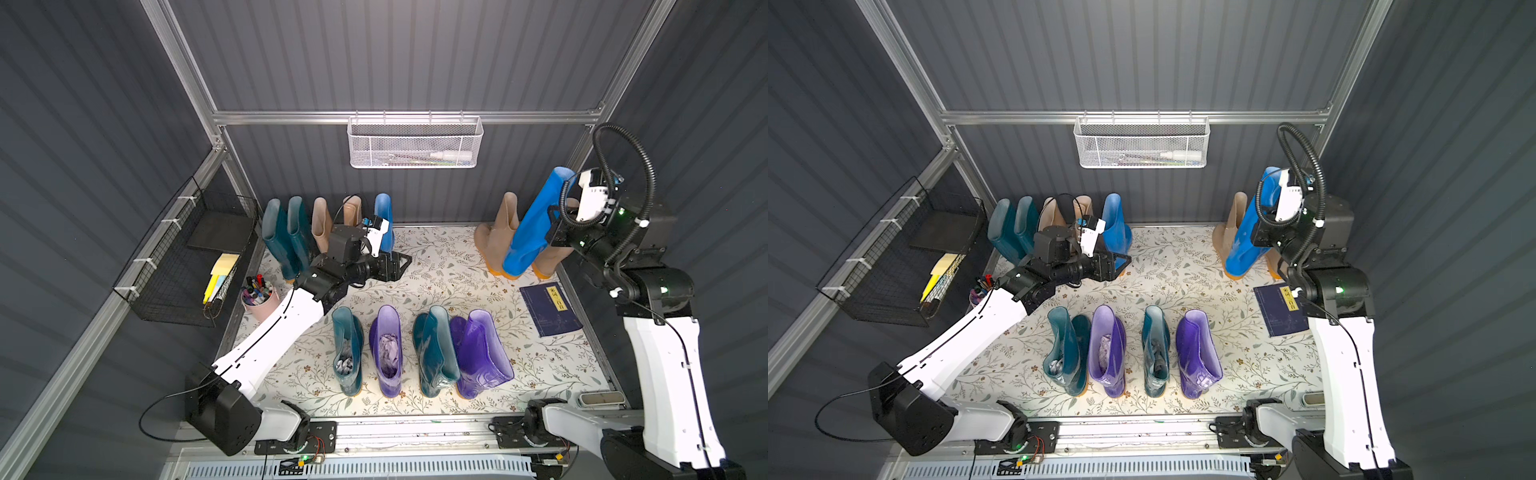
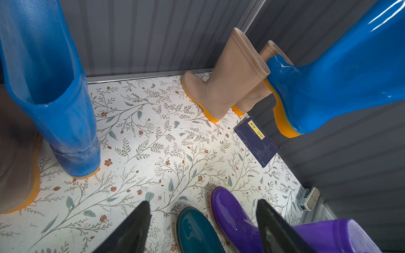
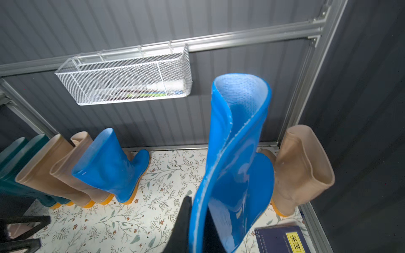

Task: Match and arrange rain boots in pairs
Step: Pick up the rain boot from the corner of the board, then pair a pair of rain boots at the center of the board.

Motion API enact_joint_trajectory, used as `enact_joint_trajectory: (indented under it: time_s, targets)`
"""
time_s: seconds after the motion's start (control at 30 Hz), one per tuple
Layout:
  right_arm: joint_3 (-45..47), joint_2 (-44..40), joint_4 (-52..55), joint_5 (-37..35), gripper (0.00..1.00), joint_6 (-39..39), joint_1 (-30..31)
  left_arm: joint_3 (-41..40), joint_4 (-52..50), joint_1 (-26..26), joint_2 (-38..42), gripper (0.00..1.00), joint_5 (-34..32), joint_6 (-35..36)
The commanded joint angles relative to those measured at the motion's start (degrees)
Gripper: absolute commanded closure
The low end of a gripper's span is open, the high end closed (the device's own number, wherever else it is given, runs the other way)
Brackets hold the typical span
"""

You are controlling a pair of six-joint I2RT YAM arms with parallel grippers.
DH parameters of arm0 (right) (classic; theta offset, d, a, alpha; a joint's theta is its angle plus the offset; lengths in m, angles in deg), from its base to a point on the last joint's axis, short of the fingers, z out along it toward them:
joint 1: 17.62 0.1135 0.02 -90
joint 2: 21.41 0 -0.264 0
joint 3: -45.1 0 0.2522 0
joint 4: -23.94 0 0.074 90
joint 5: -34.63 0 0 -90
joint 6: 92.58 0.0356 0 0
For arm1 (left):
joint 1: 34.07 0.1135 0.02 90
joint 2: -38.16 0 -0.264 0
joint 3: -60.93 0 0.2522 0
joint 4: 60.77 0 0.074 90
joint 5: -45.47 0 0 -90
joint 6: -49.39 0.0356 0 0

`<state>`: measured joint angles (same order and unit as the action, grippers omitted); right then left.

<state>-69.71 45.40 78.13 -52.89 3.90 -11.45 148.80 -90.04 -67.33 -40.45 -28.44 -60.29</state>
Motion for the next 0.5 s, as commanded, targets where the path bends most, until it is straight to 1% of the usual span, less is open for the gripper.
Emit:
enact_joint_trajectory:
  time_s: [0.0,0.07,0.1,0.23,0.47]
  targets:
    - [-5.7,1.5,-6.8,-1.6,1.0,-2.9,3.3,2.1,-1.7,-0.2,1.9,0.22,-0.9,1.5]
    - [-7.8,2.3,-6.9,-2.2,1.0,-3.8,5.3,2.2,-2.0,-0.2,2.3,0.22,-1.5,1.5]
    - [-8.9,4.5,-6.9,-2.3,1.0,-4.1,6.2,2.3,-2.2,-0.2,2.4,0.22,-1.9,1.6]
    - [-13.4,8.3,-6.2,-2.4,1.0,-4.8,9.3,2.9,-3.4,-0.2,3.1,0.22,-3.3,1.8]
    - [-18.1,13.9,-6.5,-2.3,1.0,-5.8,14.1,3.3,-5.6,-0.2,4.6,0.22,-5.7,2.5]
